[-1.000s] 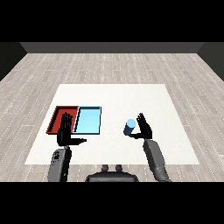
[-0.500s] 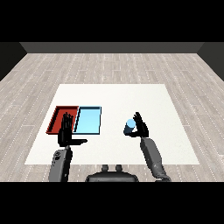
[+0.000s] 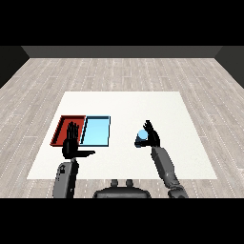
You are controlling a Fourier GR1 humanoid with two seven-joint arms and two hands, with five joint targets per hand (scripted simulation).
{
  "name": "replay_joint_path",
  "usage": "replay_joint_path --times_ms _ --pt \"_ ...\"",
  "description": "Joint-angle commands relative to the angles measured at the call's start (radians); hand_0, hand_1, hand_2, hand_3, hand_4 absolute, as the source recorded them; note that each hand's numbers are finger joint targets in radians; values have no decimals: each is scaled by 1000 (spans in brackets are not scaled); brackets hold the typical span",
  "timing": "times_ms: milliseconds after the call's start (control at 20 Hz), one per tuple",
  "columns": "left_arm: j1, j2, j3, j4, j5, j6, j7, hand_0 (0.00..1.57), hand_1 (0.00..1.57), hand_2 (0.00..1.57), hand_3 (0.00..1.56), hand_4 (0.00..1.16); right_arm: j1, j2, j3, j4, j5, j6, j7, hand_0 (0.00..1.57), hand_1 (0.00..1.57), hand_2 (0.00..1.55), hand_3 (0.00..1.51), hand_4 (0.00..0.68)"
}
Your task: Pick the blue can and put it in the blue box
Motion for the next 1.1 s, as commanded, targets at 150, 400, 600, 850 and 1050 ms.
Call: replay_joint_path --times_ms 150,400,600,850,1050 --pt "-22 0 25 86 6 -18 -77 0 0 0 0 0 -82 18 13 134 28 -37 -55 0 0 0 0 0" --pt "21 2 12 -35 25 -8 7 0 0 0 0 0 -105 19 14 156 -8 -21 -50 0 0 0 0 0" --pt "-41 9 24 55 1 -1 -37 0 0 0 0 0 -159 14 3 276 -17 -32 -134 0 0 0 0 0" --pt "51 9 20 -40 43 -40 -12 0 0 0 0 0 -63 19 89 90 17 -184 -1 1530 1530 1486 1452 582" --pt "-86 24 41 70 48 -38 -5 0 0 0 0 0 -72 19 160 151 6 -274 -48 1564 1564 1483 1441 676"
